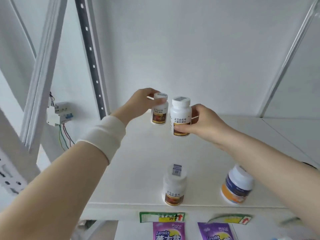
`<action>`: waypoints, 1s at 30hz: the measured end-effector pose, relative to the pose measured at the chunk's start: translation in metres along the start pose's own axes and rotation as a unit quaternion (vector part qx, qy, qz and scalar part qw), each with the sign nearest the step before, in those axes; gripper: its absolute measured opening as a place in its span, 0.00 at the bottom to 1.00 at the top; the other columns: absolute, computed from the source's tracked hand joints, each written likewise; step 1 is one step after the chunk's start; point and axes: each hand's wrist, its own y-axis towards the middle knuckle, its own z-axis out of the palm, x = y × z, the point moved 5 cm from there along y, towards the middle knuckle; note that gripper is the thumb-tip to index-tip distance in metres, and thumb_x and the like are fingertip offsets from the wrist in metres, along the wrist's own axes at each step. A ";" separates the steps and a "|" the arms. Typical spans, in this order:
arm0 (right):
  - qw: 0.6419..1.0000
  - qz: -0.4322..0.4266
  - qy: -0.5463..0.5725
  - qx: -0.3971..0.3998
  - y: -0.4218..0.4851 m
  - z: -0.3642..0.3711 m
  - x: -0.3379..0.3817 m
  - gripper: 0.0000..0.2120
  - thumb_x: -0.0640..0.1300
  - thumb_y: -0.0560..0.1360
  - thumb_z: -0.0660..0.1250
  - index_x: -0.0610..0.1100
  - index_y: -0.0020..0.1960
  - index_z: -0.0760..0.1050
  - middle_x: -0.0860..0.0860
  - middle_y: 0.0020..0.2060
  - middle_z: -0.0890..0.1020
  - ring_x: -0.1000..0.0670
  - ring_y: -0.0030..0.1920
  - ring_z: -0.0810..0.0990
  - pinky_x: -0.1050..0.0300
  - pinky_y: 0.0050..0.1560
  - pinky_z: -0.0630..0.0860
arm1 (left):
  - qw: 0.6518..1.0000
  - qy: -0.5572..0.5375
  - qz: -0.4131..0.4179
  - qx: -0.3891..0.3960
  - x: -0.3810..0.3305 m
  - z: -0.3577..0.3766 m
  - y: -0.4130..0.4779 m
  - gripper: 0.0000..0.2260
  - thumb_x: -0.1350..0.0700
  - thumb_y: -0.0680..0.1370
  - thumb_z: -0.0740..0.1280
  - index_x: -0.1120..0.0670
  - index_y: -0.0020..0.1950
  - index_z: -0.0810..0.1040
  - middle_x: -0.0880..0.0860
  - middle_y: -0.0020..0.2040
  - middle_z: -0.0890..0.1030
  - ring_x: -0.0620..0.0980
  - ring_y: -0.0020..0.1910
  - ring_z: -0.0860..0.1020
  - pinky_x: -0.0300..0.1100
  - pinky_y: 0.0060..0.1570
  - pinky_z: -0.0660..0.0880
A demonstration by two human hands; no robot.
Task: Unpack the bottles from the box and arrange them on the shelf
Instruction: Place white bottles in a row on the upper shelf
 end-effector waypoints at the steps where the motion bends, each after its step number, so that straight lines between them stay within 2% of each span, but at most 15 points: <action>1: 1.000 0.018 -0.011 0.011 0.015 0.003 -0.008 0.23 0.46 0.65 0.76 0.46 0.55 0.69 0.55 0.48 0.77 0.54 0.48 0.76 0.65 0.43 0.72 | 1.000 -0.005 -0.005 0.008 0.010 0.006 0.015 0.11 0.51 0.74 0.70 0.52 0.55 0.78 0.48 0.51 0.80 0.47 0.48 0.79 0.44 0.55 0.75; 5: 0.995 0.072 -0.059 0.047 0.065 0.021 -0.040 0.27 0.45 0.63 0.77 0.44 0.57 0.69 0.52 0.50 0.78 0.50 0.52 0.79 0.54 0.53 0.77 | 0.999 -0.019 -0.021 0.034 0.044 0.029 0.062 0.13 0.52 0.74 0.71 0.54 0.56 0.78 0.50 0.52 0.80 0.48 0.49 0.79 0.39 0.48 0.74; 8: 0.992 0.087 -0.060 0.062 0.093 0.035 -0.056 0.28 0.45 0.63 0.77 0.43 0.58 0.68 0.50 0.53 0.78 0.48 0.54 0.79 0.50 0.56 0.77 | 0.998 -0.021 -0.035 0.047 0.066 0.043 0.086 0.13 0.51 0.73 0.71 0.53 0.56 0.78 0.50 0.53 0.81 0.50 0.52 0.80 0.43 0.54 0.75; 12: 0.992 0.098 -0.043 0.063 0.119 0.048 -0.070 0.29 0.44 0.64 0.77 0.43 0.60 0.67 0.50 0.55 0.76 0.48 0.56 0.77 0.53 0.55 0.75 | 0.997 -0.039 -0.044 0.052 0.081 0.053 0.104 0.12 0.51 0.72 0.72 0.51 0.54 0.78 0.49 0.51 0.82 0.49 0.53 0.80 0.43 0.55 0.74; 16: 0.992 0.107 -0.038 0.050 0.136 0.053 -0.079 0.28 0.42 0.66 0.76 0.42 0.60 0.67 0.51 0.52 0.74 0.48 0.54 0.75 0.58 0.49 0.71 | 0.996 -0.041 -0.043 0.061 0.085 0.058 0.118 0.12 0.53 0.72 0.72 0.51 0.54 0.77 0.49 0.51 0.81 0.49 0.53 0.80 0.42 0.54 0.75; 24: 0.990 0.118 -0.057 0.051 0.148 0.057 -0.089 0.28 0.43 0.67 0.76 0.42 0.61 0.66 0.52 0.50 0.73 0.50 0.51 0.73 0.60 0.48 0.68 | 0.996 -0.043 -0.047 0.068 0.096 0.063 0.134 0.12 0.54 0.73 0.72 0.52 0.55 0.77 0.51 0.54 0.80 0.50 0.54 0.79 0.41 0.55 0.73; 30: 0.990 0.122 -0.061 0.042 0.148 0.059 -0.090 0.29 0.44 0.67 0.76 0.42 0.62 0.66 0.52 0.51 0.74 0.49 0.53 0.75 0.59 0.48 0.69 | 0.995 -0.055 -0.043 0.073 0.098 0.065 0.133 0.14 0.53 0.74 0.71 0.52 0.57 0.75 0.47 0.53 0.79 0.46 0.51 0.78 0.33 0.48 0.73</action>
